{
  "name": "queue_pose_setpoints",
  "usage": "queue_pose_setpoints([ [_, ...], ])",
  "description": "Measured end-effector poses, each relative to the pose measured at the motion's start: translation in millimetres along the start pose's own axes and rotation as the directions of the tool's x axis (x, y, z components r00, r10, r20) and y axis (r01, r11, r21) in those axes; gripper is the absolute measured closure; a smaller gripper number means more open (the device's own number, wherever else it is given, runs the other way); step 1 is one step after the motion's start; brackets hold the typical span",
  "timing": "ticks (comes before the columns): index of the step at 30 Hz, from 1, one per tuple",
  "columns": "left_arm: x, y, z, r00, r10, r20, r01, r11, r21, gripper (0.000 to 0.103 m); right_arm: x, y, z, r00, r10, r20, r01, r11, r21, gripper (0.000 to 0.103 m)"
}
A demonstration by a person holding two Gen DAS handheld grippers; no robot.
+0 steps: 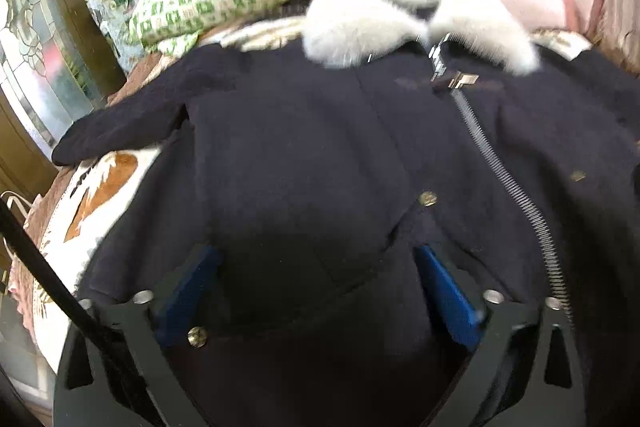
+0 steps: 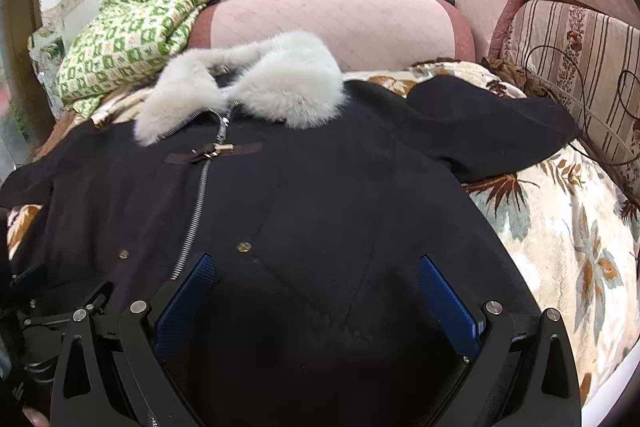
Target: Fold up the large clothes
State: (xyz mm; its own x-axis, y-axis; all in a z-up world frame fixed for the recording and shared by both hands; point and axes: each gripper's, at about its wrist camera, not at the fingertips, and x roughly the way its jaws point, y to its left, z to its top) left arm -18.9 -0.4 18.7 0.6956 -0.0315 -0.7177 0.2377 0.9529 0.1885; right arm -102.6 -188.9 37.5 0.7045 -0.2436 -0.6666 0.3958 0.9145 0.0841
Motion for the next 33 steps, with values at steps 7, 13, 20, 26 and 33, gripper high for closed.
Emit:
queue_pose_setpoints([
  [7, -104.8, 24.3, -2.7, 0.973, -0.03, 0.23, 0.062, 0.989, -0.132, 0.009, -40.6, 11.3, 1.6, 0.986, -0.063, 0.156, 0.073, 0.996, -0.054, 0.001],
  [13, -170.6, 46.3, -10.8, 0.962, -0.002, 0.273, 0.044, 0.988, -0.148, 0.004, -90.6, 11.3, -1.4, 0.95, -0.132, 0.283, 0.139, 0.99, -0.004, 0.001],
  [20, -220.5, 42.0, -34.1, 0.952, -0.011, 0.307, 0.034, 0.997, -0.071, 0.004, -141.7, 3.4, -27.7, 0.954, -0.133, 0.269, 0.138, 0.99, 0.0, 0.003],
  [26, -243.8, 44.8, -46.2, 0.953, -0.127, 0.274, 0.149, 0.987, -0.058, 0.004, -182.6, -3.4, -46.2, 0.959, -0.054, 0.278, 0.042, 0.998, 0.049, 0.014],
  [33, -259.5, 39.3, -61.5, 0.945, -0.16, 0.285, 0.181, 0.982, -0.05, 0.004, -215.8, 15.2, -52.4, 0.96, 0.02, 0.28, -0.019, 1.0, -0.008, 0.014],
])
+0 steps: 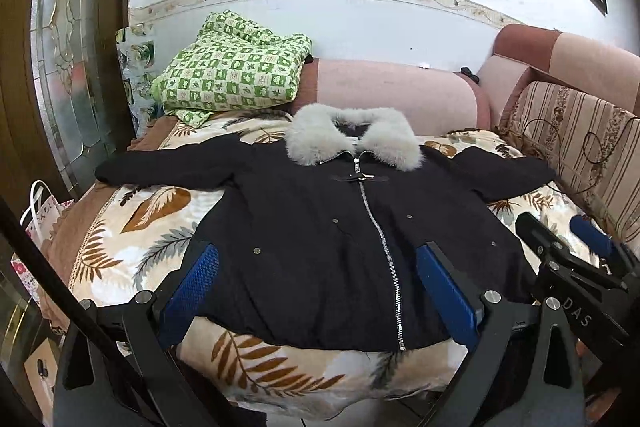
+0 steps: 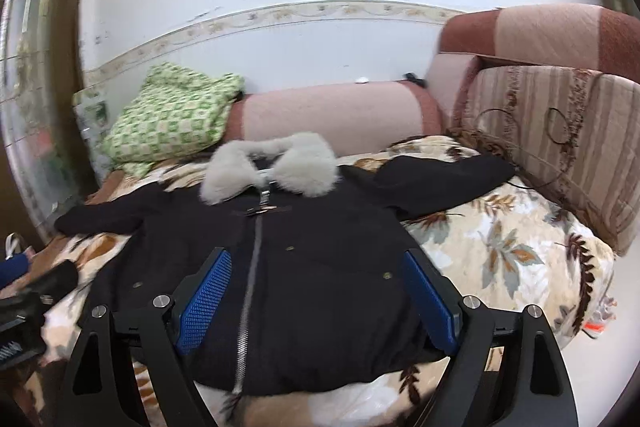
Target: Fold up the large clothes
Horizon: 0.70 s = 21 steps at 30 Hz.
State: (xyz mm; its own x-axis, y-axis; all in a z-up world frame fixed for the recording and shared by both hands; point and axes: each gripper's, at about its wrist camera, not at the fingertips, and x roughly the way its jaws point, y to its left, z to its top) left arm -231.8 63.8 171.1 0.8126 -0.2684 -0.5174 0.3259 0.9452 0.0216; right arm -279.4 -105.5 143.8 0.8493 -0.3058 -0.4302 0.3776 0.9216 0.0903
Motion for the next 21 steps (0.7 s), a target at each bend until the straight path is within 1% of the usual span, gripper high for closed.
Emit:
queue_pose_setpoints([
  [3, -4.6, 1.9, 0.6, 1.0, -0.001, 0.021, 0.002, 0.999, -0.033, 0.004, -14.2, 4.8, 4.9, 0.996, -0.063, 0.058, 0.066, 0.996, -0.053, 0.013],
  [5, -5.3, 2.3, 2.2, 0.999, 0.0, 0.038, 0.002, 0.998, -0.056, 0.004, -16.9, 3.4, 9.0, 0.993, -0.093, 0.074, 0.098, 0.993, -0.065, 0.009],
  [6, -5.0, 2.6, 3.7, 0.999, 0.004, 0.043, -0.001, 0.998, -0.064, 0.004, -16.0, 0.5, 10.7, 0.992, -0.099, 0.074, 0.104, 0.993, -0.061, 0.008],
  [9, 0.6, 0.2, 5.7, 0.997, 0.028, 0.066, -0.023, 0.997, -0.069, 0.004, -8.1, -11.4, 13.1, 0.994, -0.1, 0.051, 0.102, 0.994, -0.028, 0.007],
  [11, 8.5, -2.7, 6.3, 0.997, 0.037, 0.071, -0.032, 0.997, -0.066, 0.001, -0.6, -16.7, 12.5, 0.993, -0.108, 0.037, 0.108, 0.994, -0.019, 0.007],
  [13, 18.2, -5.6, 8.3, 0.998, 0.043, 0.046, -0.04, 0.998, -0.058, 0.001, 8.9, -19.7, 11.4, 0.994, -0.108, 0.022, 0.109, 0.994, -0.023, 0.007],
  [16, 39.1, -9.1, 10.4, 0.999, 0.013, -0.036, -0.015, 0.999, -0.044, 0.001, 21.9, -22.4, 10.7, 0.995, -0.102, 0.002, 0.102, 0.995, -0.024, 0.007],
  [17, 50.1, -12.4, 10.9, 0.996, -0.008, -0.085, 0.005, 0.999, -0.035, 0.001, 24.3, -23.3, 10.6, 0.995, -0.102, -0.002, 0.102, 0.995, -0.022, 0.007],
  [18, 56.9, -15.3, 10.0, 0.993, -0.027, -0.113, 0.023, 0.999, -0.034, 0.001, 28.9, -24.4, 10.6, 0.995, -0.103, -0.009, 0.103, 0.994, -0.021, 0.007],
  [21, 75.4, -22.4, 3.8, 0.984, -0.065, -0.168, 0.058, 0.997, -0.048, 0.001, 43.1, -31.0, 10.9, 0.993, -0.115, -0.035, 0.115, 0.993, -0.014, 0.007],
])
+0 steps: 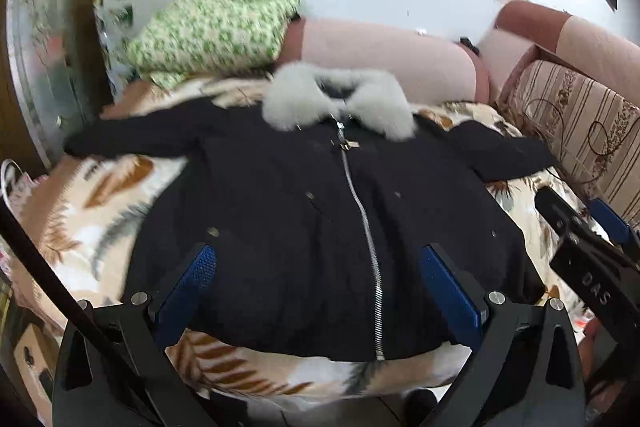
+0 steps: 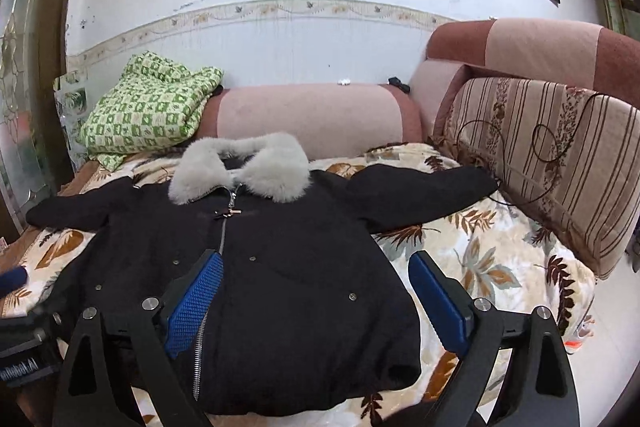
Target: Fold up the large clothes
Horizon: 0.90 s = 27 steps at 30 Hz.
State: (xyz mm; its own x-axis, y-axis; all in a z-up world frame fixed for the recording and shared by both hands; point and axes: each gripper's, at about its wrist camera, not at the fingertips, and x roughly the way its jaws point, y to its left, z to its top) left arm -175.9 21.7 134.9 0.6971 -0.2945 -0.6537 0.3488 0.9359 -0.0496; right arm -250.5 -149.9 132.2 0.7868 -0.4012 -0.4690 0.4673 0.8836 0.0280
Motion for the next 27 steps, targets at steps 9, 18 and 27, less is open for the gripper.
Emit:
queue_pose_setpoints([
  [9, 36.2, -13.2, -2.6, 0.998, 0.0, -0.055, 0.001, 1.0, 0.022, 0.001, 46.3, -19.0, -8.1, 0.995, -0.007, -0.098, 0.01, 0.999, 0.033, 0.007],
  [18, 61.3, -11.8, -3.9, 0.994, 0.01, -0.105, -0.007, 1.0, 0.029, 0.001, 73.5, -20.9, -15.9, 0.989, 0.002, -0.148, 0.003, 0.999, 0.034, 0.007],
  [27, 60.7, -3.9, -2.9, 0.996, 0.023, -0.083, -0.021, 0.999, 0.029, 0.001, 76.8, -13.3, -15.8, 0.987, -0.003, -0.161, 0.006, 1.0, 0.017, 0.007],
])
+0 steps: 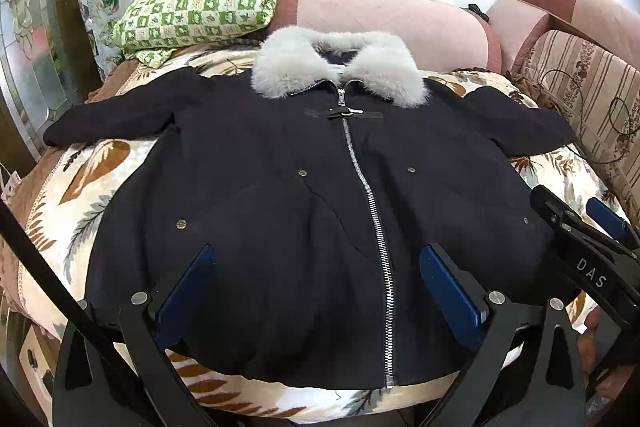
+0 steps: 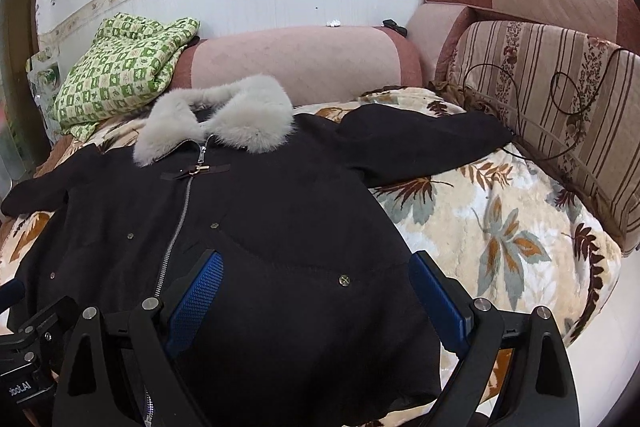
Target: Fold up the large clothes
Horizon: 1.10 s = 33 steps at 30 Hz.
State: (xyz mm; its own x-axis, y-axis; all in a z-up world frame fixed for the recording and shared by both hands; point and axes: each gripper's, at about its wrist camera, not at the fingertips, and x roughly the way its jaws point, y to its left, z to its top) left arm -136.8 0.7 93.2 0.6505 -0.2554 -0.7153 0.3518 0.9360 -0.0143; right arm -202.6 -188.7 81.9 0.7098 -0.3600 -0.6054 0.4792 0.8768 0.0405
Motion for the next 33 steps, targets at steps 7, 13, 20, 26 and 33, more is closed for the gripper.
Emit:
queue_pose_setpoints([
  [7, -2.9, 7.2, -2.5, 1.0, -0.019, 0.012, 0.019, 1.0, -0.008, 0.001, 0.7, 15.0, -2.1, 1.0, 0.006, -0.013, -0.006, 0.999, -0.034, 0.007],
  [13, 4.1, 17.1, -4.5, 1.0, -0.019, -0.003, 0.019, 0.999, -0.03, 0.001, 3.5, 23.7, -2.5, 1.0, 0.0, -0.023, -0.001, 0.999, -0.053, 0.007],
  [20, 12.7, 36.6, -1.1, 1.0, 0.006, -0.026, -0.007, 0.999, -0.053, 0.029, 13.0, 27.5, -3.8, 0.999, 0.0, -0.054, -0.003, 0.999, -0.049, 0.007],
  [26, 19.1, 53.6, 3.5, 0.999, 0.031, -0.043, -0.034, 0.997, -0.068, 0.033, 15.6, 37.4, -0.1, 0.999, 0.008, -0.05, -0.012, 0.997, -0.075, 0.007],
  [33, 11.2, 114.4, 19.5, 0.98, 0.198, 0.009, -0.195, 0.969, -0.152, 0.033, 19.9, 44.2, 2.4, 0.999, 0.012, -0.043, -0.016, 0.996, -0.089, 0.007],
])
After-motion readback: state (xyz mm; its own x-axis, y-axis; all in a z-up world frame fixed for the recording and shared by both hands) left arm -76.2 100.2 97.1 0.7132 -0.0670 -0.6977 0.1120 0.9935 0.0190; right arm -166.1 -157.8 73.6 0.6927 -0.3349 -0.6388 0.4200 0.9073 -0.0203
